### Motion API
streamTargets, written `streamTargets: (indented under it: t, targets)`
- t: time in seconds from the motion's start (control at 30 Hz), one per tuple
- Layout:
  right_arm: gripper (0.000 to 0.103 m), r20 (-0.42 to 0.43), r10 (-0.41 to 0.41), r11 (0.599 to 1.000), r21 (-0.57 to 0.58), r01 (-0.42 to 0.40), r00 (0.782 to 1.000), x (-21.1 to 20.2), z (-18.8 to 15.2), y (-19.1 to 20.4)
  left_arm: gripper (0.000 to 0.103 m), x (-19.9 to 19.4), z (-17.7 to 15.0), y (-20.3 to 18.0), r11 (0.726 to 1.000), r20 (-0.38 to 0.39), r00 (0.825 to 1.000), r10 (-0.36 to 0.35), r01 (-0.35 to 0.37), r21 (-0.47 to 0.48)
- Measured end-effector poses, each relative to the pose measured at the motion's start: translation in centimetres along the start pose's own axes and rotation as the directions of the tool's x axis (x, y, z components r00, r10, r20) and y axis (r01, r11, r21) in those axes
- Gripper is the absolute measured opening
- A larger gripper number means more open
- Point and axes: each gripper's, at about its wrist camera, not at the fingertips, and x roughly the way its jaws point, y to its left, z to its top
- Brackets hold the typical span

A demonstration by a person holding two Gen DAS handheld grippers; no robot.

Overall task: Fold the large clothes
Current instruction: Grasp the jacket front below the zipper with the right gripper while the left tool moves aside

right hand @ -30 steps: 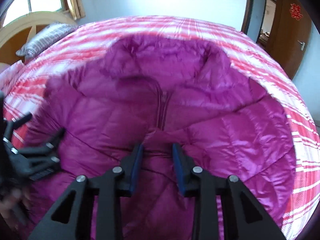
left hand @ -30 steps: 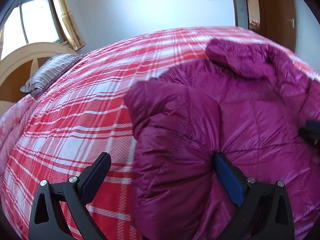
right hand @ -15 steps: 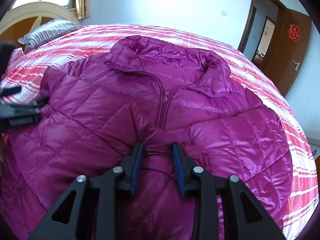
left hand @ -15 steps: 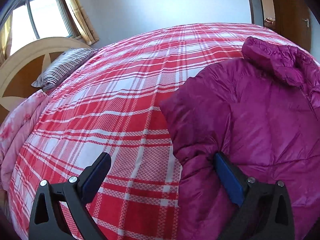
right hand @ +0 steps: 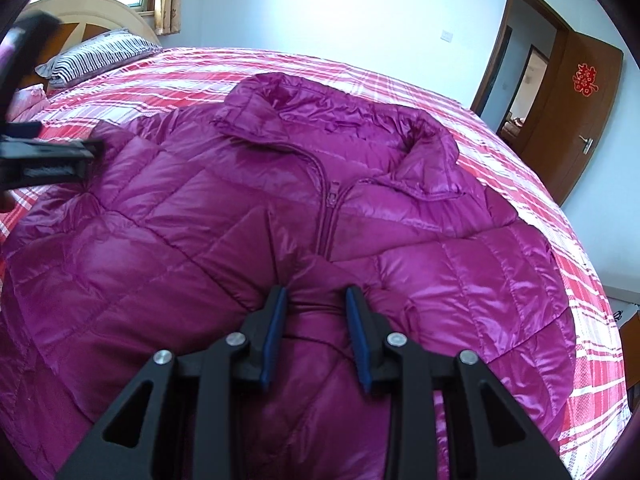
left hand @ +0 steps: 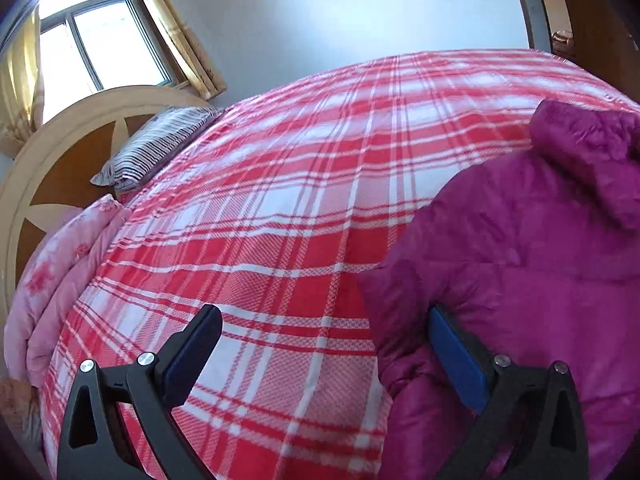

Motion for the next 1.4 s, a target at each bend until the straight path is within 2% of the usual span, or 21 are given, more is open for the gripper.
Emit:
streamTargets:
  t: [0.07, 0.27, 0.4, 0.47, 0.53, 0.6, 0.63, 0.7, 0.73, 0.8, 0.87, 0.97, 1.03, 1.07, 1.17, 1.23, 1.27, 1.3, 1.37, 1.4]
  targets:
    - [0.035, 0.001, 0.006, 1.000, 0.005, -0.006, 1.000, 0.0, 0.0, -0.1, 0.102, 1.1, -0.6, -0.5, 1.000, -0.025, 1.000, -0.010, 0.011, 0.016]
    - [0.035, 0.003, 0.021, 1.000, 0.015, -0.021, 1.000, 0.0, -0.1, -0.3, 0.102, 0.2, -0.5, -0.1, 0.999, -0.017, 1.000, 0.017, -0.016, 0.028]
    - [0.035, 0.007, 0.050, 0.998, 0.039, -0.050, 0.999, -0.1, -0.2, -0.8, 0.102, -4.1, -0.7, 1.6, 0.999, 0.062, 0.998, 0.020, -0.018, -0.035]
    - [0.035, 0.008, 0.052, 0.998, 0.041, -0.052, 0.999, -0.2, -0.2, -0.8, 0.102, -7.3, -1.1, 2.0, 0.997, 0.129, 0.991, -0.017, 0.026, -0.067]
    - [0.035, 0.008, 0.050, 0.998, 0.040, -0.051, 0.999, -0.2, -0.2, -0.8, 0.102, -8.9, -1.5, 1.2, 0.997, 0.151, 0.987, -0.057, 0.065, -0.049]
    - [0.035, 0.009, 0.052, 0.998, 0.039, -0.052, 0.999, -0.2, -0.2, -0.8, 0.102, -9.2, -2.1, -0.7, 0.992, 0.117, 0.985, -0.124, 0.124, 0.005]
    - [0.035, 0.009, 0.052, 0.998, 0.040, -0.053, 0.999, -0.2, -0.2, -0.8, 0.102, -8.9, -2.6, -1.6, 0.991, 0.090, 0.987, -0.133, 0.131, 0.027]
    - [0.035, 0.011, 0.057, 0.997, 0.043, -0.057, 0.998, -0.2, -0.2, -0.8, 0.102, -7.9, -3.5, -2.7, 0.994, 0.066, 0.992, -0.103, 0.100, 0.053]
    - [0.035, 0.013, 0.063, 0.997, 0.047, -0.063, 0.998, -0.3, -0.2, -0.9, 0.102, -6.9, -4.1, -3.3, 0.993, 0.030, 0.994, -0.103, 0.101, 0.067]
    - [0.036, 0.015, 0.074, 0.996, 0.055, -0.075, 0.997, -0.3, -0.2, -1.1, 0.102, -5.3, -4.6, -3.2, 0.986, -0.028, 0.987, -0.160, 0.161, 0.044]
    - [0.037, 0.009, 0.084, 0.995, 0.056, -0.085, 0.996, -0.3, -0.1, -1.1, 0.102, -4.8, -4.6, -2.6, 0.980, -0.048, 0.979, -0.197, 0.197, 0.002]
    - [0.039, 0.007, 0.110, 0.993, 0.051, -0.110, 0.994, -1.4, 0.4, -1.4, 0.102, -4.7, -4.8, -2.4, 0.978, -0.045, 0.977, -0.211, 0.210, -0.012]
    - [0.050, 0.062, 0.148, 0.985, 0.077, -0.152, 0.987, -3.2, 0.8, -1.9, 0.102, -4.9, -5.0, -2.7, 0.978, -0.040, 0.978, -0.206, 0.206, -0.008]
    - [0.059, 0.090, 0.169, 0.980, 0.087, -0.176, 0.982, -3.9, 1.0, -1.9, 0.102, -4.9, -5.0, -2.7, 0.978, -0.039, 0.978, -0.207, 0.206, -0.009]
    - [0.061, 0.087, 0.191, 0.980, 0.033, -0.195, 0.978, -4.4, 1.5, -0.7, 0.102, -5.0, -5.0, -2.2, 0.976, -0.035, 0.975, -0.218, 0.217, -0.019]
    - [0.043, 0.014, 0.238, 0.971, -0.013, -0.238, 0.971, -2.8, 0.8, 0.0, 0.102, -5.8, -4.8, -1.4, 0.976, -0.018, 0.976, -0.215, 0.215, -0.030]
    - [0.030, -0.009, 0.240, 0.970, -0.022, -0.241, 0.971, -2.1, 0.3, 0.1, 0.102, -6.6, -4.5, -1.1, 0.978, 0.006, 0.979, -0.206, 0.206, -0.029]
    - [0.031, -0.007, 0.247, 0.969, -0.023, -0.247, 0.969, -1.5, -0.3, 0.0, 0.102, -7.4, -4.0, -0.8, 0.979, 0.034, 0.980, -0.198, 0.199, -0.035]
    - [0.031, 0.003, 0.288, 0.957, 0.014, -0.288, 0.958, -1.1, -0.6, -0.6, 0.102, -9.3, -2.1, 0.3, 0.973, 0.115, 0.970, -0.215, 0.223, -0.064]
    - [0.032, 0.002, 0.304, 0.952, 0.027, -0.304, 0.953, -1.0, -0.5, -0.8, 0.102, -9.7, -1.3, 0.5, 0.970, 0.130, 0.967, -0.221, 0.231, -0.069]
